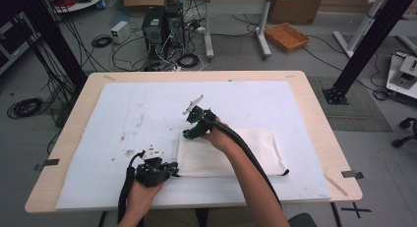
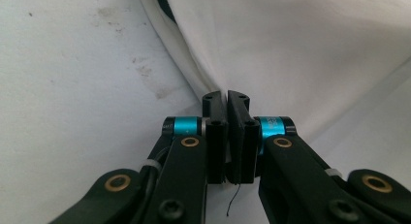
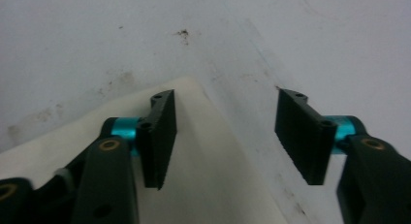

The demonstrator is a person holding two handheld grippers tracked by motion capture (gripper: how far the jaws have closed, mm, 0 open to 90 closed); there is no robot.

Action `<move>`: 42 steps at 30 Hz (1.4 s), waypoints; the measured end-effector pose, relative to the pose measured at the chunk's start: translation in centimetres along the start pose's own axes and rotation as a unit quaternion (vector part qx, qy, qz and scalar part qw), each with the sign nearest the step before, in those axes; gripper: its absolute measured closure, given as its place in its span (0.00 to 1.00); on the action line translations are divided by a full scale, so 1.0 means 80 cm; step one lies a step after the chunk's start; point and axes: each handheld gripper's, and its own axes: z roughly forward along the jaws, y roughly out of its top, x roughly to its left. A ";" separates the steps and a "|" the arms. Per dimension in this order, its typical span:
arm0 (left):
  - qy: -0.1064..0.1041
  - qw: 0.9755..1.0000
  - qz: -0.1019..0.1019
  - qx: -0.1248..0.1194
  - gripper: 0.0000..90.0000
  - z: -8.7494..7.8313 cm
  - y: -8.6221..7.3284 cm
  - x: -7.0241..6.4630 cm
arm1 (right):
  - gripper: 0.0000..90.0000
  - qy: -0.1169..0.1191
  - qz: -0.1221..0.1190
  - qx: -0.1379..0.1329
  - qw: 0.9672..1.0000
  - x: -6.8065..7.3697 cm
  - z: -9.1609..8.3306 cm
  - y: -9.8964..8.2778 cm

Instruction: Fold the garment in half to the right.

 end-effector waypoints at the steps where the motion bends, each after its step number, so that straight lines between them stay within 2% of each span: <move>1: -0.001 1.000 0.000 0.001 0.95 0.000 0.000 0.000 | 0.55 0.001 -0.001 0.007 1.000 0.000 0.005 0.001; 4: -0.004 1.000 -0.002 0.002 0.95 0.000 0.000 0.001 | 0.62 0.005 -0.007 0.018 1.000 0.000 0.016 0.003; 7: -0.007 1.000 -0.003 0.004 0.95 0.000 -0.001 0.003 | 0.68 0.005 -0.008 0.010 1.000 0.001 0.017 0.009; 10: -0.008 1.000 -0.003 0.002 0.95 0.001 -0.001 0.003 | 0.71 0.022 -0.008 0.012 1.000 0.000 0.020 0.013; 14: -0.008 1.000 -0.002 0.003 0.95 0.000 0.000 0.003 | 0.95 0.044 -0.019 0.023 0.999 0.002 0.023 0.015; 19: -0.017 1.000 0.001 -0.019 0.96 -0.005 0.002 0.000 | 1.00 0.028 -0.041 0.021 0.999 0.005 0.019 0.018; 21: -0.029 0.999 0.005 -0.034 0.96 -0.009 0.005 -0.004 | 0.99 0.028 -0.038 0.004 0.999 0.003 0.010 0.017; 25: -0.051 0.998 0.011 -0.043 0.96 -0.011 0.012 -0.012 | 0.99 0.028 -0.033 -0.024 0.999 -0.003 -0.014 0.016; 28: -0.062 0.997 0.022 -0.047 0.96 -0.010 0.022 -0.019 | 0.99 0.021 -0.038 -0.040 0.998 -0.006 -0.033 0.012; 32: -0.070 0.996 0.047 -0.035 0.96 -0.005 0.037 -0.033 | 0.99 0.012 -0.036 -0.049 0.998 -0.011 -0.053 0.002; 35: -0.078 0.995 0.059 -0.030 0.96 -0.001 0.050 -0.045 | 0.99 0.006 -0.038 -0.054 0.998 -0.016 -0.067 -0.008; 39: -0.095 0.993 0.066 -0.029 0.96 0.007 0.069 -0.061 | 0.99 -0.006 -0.030 -0.068 0.997 -0.027 -0.090 -0.024; 42: -0.115 0.991 0.063 -0.030 0.96 0.019 0.084 -0.074 | 0.99 -0.017 -0.018 -0.079 0.997 -0.038 -0.105 -0.041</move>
